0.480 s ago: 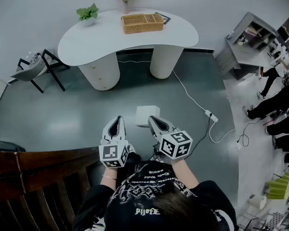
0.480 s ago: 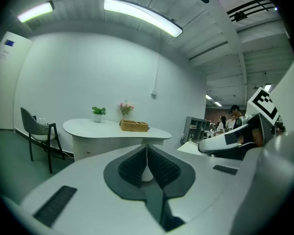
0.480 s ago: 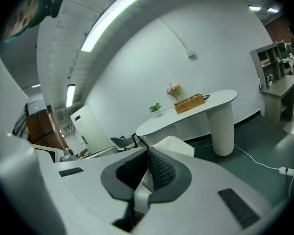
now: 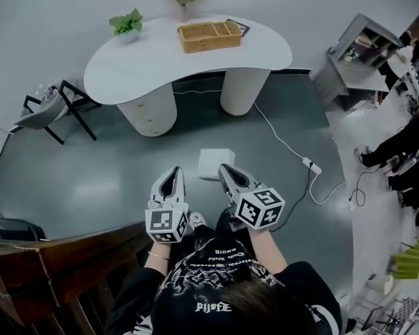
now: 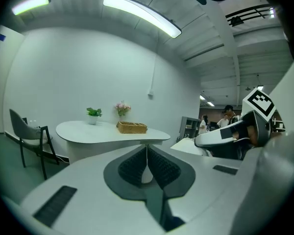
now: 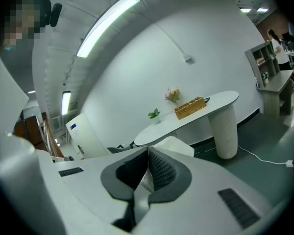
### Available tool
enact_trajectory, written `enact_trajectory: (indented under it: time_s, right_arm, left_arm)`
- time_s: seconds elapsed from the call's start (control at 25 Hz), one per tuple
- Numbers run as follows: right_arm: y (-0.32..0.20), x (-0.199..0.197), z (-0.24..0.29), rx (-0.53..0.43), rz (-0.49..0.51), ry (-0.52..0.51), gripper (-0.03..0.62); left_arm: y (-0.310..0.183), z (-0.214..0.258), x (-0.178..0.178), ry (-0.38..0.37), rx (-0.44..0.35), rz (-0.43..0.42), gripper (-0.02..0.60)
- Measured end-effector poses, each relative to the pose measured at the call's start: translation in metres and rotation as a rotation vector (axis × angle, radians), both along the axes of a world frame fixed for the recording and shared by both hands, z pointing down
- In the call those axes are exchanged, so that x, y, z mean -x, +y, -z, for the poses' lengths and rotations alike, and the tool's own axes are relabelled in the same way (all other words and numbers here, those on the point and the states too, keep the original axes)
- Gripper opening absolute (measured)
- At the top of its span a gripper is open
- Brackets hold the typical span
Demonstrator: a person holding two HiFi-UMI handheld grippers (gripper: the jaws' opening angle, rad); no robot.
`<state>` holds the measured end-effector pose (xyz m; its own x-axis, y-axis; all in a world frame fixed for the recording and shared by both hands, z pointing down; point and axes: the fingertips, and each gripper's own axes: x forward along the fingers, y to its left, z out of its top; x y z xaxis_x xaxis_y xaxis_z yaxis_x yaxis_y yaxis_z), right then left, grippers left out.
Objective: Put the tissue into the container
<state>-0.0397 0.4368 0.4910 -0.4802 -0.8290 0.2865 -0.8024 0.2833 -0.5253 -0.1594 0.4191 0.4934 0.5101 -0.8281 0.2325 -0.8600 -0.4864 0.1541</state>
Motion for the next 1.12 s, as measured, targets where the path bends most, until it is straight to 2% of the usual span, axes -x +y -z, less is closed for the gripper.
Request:
enact_trajectory:
  time_s: [0.32,0.52,0.8,1.12]
  right_arm:
    - [-0.022,0.013,0.004,0.004,0.008,0.025,0.026]
    - [-0.045,0.016,0.001,-0.016,0.019,0.025,0.026]
    - [-0.105,0.014,-0.009,-0.011,0.049,0.026,0.026]
    - [-0.185,-0.012,-0.015,0.015,0.108,0.034,0.026]
  left_arm:
    - [-0.02,-0.002,0.011,0.031,0.03,0.003,0.026]
    - [-0.038,-0.008,0.013,0.028,0.022,0.009,0.026]
    - [-0.093,-0.017,0.016,0.021,0.033,0.051,0.026]
    - [-0.166,-0.017,-0.015,-0.004,0.05,0.09,0.026]
